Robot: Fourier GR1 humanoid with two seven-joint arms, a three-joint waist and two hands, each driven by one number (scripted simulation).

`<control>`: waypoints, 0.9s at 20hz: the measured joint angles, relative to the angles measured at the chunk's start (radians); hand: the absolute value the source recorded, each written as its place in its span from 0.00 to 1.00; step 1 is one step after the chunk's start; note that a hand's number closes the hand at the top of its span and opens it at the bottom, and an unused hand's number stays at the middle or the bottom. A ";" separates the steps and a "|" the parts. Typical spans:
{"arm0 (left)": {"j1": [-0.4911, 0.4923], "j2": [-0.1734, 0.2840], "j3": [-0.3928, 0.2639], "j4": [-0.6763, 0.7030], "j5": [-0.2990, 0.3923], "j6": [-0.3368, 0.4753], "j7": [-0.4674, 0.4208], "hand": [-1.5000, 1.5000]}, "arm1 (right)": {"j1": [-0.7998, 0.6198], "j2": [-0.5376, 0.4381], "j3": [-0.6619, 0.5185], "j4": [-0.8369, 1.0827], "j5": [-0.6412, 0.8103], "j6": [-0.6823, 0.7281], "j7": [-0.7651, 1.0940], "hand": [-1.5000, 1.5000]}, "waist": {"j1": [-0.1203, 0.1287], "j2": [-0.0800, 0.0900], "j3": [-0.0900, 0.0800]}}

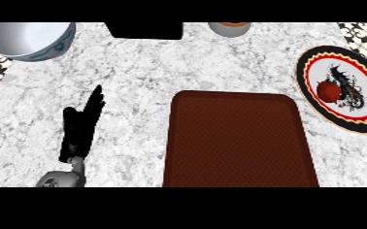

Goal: Pick the bell pepper from the tray and place it in the plate

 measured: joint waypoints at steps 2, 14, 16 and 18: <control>0.006 -0.008 -0.007 -0.009 -0.004 0.006 0.003 0.50 | 0.021 -0.011 -0.011 0.001 -0.015 0.020 -0.003 0.00 | 0.001 0.001 0.001; 0.002 -0.008 -0.002 -0.021 0.001 -0.002 0.014 0.50 | 0.095 0.039 -0.011 -0.049 -0.048 0.012 -0.042 0.00 | 0.006 0.001 0.001; 0.001 -0.002 -0.002 -0.022 0.000 -0.007 0.019 0.50 | 0.099 0.044 -0.009 -0.053 -0.049 -0.003 -0.044 0.00 | 0.009 0.002 0.002; 0.005 0.003 0.002 -0.015 0.002 -0.015 0.010 0.50 | 0.105 0.045 -0.005 -0.053 -0.048 -0.011 -0.043 0.00 | 0.009 0.002 0.001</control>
